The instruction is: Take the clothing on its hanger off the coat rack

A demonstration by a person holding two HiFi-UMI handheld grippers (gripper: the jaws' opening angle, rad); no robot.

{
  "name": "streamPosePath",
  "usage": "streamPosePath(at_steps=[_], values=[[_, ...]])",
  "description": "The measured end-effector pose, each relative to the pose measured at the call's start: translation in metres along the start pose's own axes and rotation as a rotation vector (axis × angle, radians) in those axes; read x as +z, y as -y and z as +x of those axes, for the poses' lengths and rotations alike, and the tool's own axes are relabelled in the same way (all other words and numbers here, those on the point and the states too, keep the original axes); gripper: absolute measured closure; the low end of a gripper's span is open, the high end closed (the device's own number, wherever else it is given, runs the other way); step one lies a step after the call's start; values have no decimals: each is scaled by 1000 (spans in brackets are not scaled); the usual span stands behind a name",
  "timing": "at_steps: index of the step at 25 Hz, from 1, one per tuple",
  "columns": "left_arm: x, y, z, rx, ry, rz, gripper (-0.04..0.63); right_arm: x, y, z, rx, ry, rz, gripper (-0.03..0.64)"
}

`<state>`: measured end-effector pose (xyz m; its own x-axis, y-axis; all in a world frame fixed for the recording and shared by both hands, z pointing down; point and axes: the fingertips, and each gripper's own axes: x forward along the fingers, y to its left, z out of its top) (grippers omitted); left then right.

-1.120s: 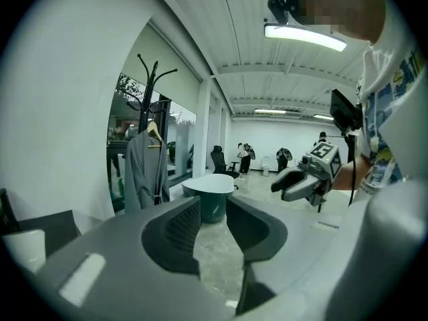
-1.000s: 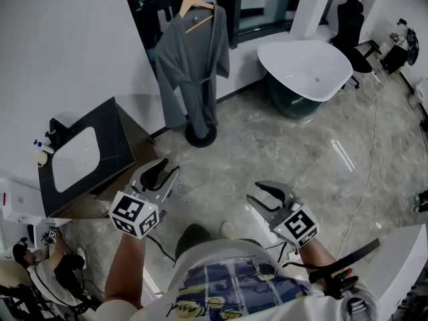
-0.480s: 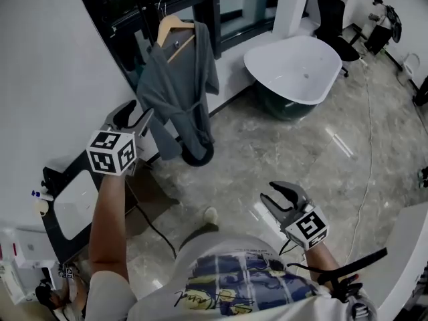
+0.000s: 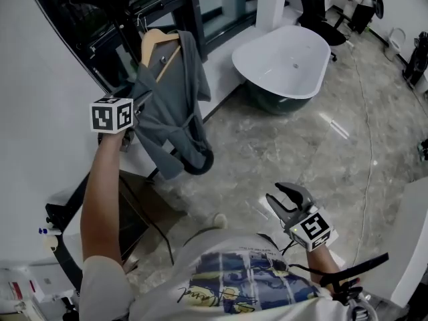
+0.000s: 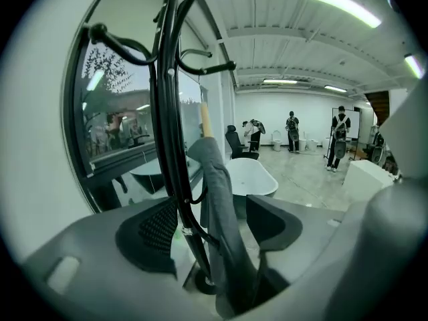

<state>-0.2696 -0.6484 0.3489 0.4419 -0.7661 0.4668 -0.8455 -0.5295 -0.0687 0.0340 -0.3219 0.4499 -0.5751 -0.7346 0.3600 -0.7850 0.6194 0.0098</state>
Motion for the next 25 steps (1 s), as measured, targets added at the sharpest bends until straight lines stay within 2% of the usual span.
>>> streamPosePath(at_steps=[3, 4, 6, 7, 10, 18, 25], values=[[-12, -1, 20, -54, -70, -19, 320, 0, 2, -2, -39, -5, 11, 471], [-16, -2, 22, -63, -87, -15, 376, -3, 2, -2, -44, -9, 18, 471], [-21, -4, 27, -100, -99, -17, 530, -6, 3, -2, -56, -15, 28, 471], [-22, -4, 30, -129, -93, -24, 549, -6, 4, 0, -64, -18, 30, 471], [-23, -5, 31, -156, -54, -17, 583, -8, 3, 1, -83, -29, 37, 471], [-7, -1, 21, -123, -23, -11, 589, -16, 4, -17, -108, -38, 52, 471], [26, 17, 24, -160, -6, 25, 589, -17, 9, -41, -144, -27, 53, 471]])
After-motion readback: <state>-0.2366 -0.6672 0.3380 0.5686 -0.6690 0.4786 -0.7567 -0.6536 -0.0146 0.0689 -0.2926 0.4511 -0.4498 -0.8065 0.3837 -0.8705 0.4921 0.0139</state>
